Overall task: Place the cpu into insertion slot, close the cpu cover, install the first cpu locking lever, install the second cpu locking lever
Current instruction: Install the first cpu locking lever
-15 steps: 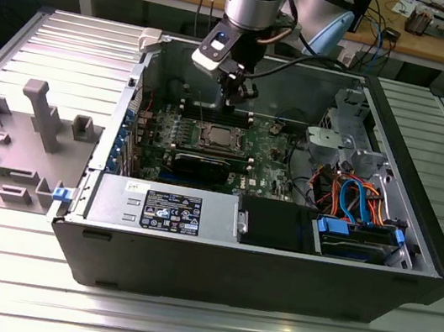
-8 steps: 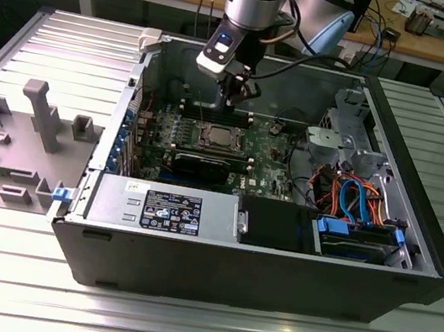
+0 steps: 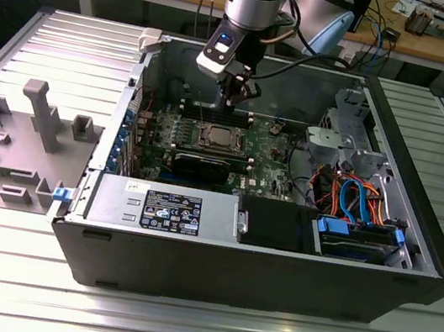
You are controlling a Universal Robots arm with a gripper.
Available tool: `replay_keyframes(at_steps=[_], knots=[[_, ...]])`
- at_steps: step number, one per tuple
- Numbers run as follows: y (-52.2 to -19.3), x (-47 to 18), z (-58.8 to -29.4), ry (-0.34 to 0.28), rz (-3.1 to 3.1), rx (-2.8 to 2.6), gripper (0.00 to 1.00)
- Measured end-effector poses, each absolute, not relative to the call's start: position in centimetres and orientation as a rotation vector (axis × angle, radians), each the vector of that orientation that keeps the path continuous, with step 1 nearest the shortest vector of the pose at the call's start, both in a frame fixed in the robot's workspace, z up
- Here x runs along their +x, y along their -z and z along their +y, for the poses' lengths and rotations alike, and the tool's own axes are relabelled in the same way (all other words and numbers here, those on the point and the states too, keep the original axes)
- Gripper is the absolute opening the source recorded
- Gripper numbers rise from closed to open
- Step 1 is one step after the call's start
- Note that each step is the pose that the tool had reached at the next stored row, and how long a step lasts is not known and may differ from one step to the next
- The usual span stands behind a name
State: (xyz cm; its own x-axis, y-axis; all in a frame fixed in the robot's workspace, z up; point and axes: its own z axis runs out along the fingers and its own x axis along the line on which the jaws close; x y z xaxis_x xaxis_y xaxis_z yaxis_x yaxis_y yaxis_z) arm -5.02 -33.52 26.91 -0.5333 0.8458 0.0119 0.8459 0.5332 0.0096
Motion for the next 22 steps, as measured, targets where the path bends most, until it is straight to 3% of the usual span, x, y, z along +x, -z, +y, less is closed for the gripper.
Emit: replay_keyframes(at_steps=[22], knots=[[-26.91,-5.02,-33.52,0.021,-2.89,-1.214,0.11]])
